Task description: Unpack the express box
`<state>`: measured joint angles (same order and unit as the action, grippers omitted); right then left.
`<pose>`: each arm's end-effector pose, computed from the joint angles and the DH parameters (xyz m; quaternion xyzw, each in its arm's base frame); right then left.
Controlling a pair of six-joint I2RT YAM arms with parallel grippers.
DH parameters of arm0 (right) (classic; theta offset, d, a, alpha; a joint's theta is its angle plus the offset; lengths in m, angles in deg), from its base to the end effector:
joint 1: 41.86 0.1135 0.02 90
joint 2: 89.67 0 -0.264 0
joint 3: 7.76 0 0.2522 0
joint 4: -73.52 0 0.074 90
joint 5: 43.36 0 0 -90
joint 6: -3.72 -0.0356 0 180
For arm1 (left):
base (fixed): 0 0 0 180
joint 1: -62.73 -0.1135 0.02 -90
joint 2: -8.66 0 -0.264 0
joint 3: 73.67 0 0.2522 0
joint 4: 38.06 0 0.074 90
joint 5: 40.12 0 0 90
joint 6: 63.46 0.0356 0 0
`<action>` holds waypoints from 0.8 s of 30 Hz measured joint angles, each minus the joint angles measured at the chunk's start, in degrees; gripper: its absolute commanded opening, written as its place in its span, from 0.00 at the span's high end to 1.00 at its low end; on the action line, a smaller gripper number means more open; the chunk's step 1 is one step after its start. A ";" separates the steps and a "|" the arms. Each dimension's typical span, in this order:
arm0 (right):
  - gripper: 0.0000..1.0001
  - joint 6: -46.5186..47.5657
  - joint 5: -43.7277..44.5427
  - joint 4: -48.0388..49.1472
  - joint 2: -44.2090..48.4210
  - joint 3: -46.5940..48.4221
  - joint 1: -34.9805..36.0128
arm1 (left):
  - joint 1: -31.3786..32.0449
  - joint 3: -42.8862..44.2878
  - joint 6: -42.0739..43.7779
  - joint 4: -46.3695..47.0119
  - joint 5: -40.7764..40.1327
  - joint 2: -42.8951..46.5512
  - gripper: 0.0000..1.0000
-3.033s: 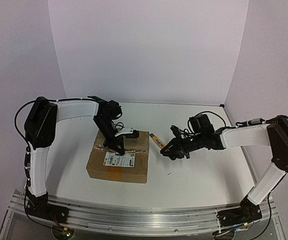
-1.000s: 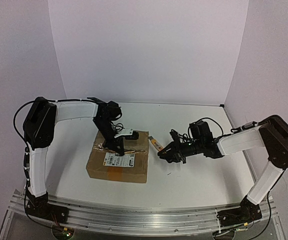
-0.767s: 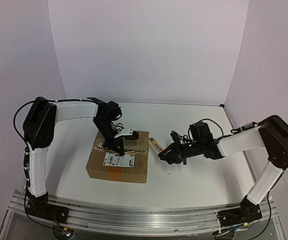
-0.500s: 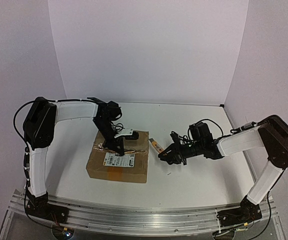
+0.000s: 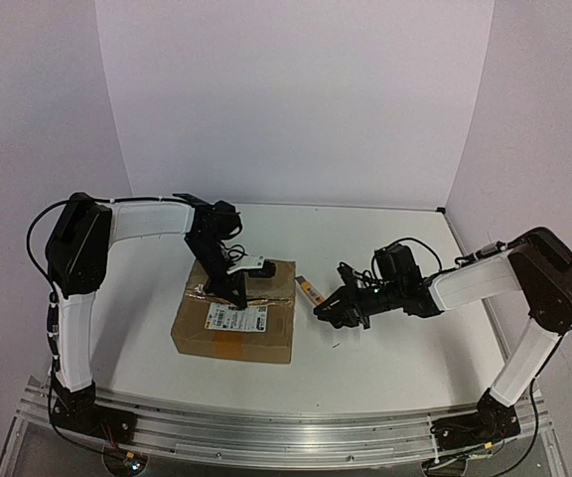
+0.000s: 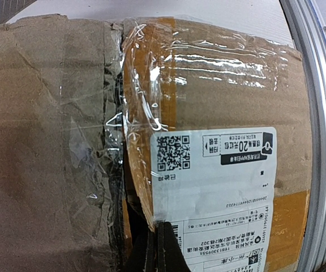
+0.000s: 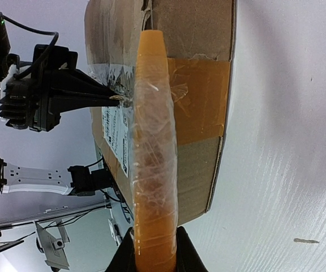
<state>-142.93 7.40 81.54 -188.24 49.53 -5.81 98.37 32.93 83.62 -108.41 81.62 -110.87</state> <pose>0.2566 0.2146 0.1525 -0.0088 0.8440 0.5278 0.0952 0.3208 -0.2530 0.1832 0.7060 0.6511 -0.2577 0.1062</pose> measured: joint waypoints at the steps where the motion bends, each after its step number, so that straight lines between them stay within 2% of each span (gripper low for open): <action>1: 1.00 0.00 -0.02 0.00 -0.02 0.00 0.00 | 0.00 0.02 0.00 0.02 -0.02 0.00 1.00; 24: 1.00 2.38 2.04 -2.85 0.41 0.49 1.67 | -0.07 -1.10 -1.88 1.13 -0.37 0.74 1.00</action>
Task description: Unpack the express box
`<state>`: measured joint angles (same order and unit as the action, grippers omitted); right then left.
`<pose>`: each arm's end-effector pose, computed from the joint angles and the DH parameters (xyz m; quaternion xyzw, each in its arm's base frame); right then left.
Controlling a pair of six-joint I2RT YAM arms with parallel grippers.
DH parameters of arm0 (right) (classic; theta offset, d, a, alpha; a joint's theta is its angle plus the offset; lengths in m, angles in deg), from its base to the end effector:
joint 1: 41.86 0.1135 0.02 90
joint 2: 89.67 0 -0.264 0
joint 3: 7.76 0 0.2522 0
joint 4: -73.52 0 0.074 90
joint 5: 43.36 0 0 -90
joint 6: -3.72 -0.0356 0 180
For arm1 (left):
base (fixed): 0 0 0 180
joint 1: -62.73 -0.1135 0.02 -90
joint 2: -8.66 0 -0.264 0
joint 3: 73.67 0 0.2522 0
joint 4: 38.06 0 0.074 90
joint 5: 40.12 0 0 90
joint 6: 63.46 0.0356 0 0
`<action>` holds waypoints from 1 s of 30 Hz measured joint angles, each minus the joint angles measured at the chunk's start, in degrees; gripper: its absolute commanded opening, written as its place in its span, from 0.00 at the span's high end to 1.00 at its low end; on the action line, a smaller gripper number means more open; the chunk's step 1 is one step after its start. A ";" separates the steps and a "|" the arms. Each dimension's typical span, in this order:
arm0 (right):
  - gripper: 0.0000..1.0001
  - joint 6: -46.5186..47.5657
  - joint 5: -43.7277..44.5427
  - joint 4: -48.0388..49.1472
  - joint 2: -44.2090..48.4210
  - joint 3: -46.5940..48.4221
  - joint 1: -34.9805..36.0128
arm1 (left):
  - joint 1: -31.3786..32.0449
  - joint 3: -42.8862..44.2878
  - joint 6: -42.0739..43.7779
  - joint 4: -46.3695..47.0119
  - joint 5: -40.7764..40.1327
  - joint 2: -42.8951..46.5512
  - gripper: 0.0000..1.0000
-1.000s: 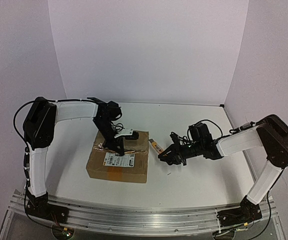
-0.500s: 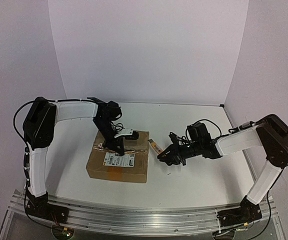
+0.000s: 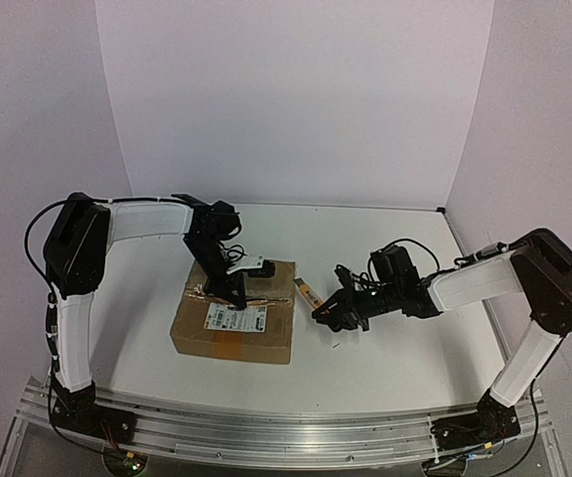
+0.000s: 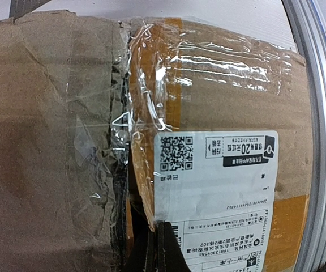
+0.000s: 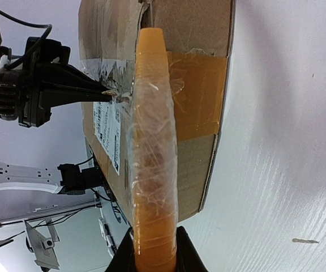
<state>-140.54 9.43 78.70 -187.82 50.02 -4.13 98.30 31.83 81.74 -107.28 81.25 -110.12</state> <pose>0.2504 0.2209 0.1525 -0.0244 0.8538 0.5105 0.0993 0.3196 -0.2514 0.1835 0.6963 0.6622 -0.2551 0.1080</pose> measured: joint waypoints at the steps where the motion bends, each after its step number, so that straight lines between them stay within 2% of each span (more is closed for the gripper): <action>1: 1.00 0.00 0.00 -0.37 0.30 -0.11 0.11 | -0.02 0.00 -0.16 -0.02 -0.02 0.00 1.00; 30: 1.00 -1.78 -0.81 -2.61 2.85 -0.91 2.80 | -0.94 -0.48 -6.22 -0.16 -0.17 0.06 1.00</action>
<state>-142.33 8.62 76.09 -184.98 49.11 -1.33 97.36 31.35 75.52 -107.45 81.08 -110.07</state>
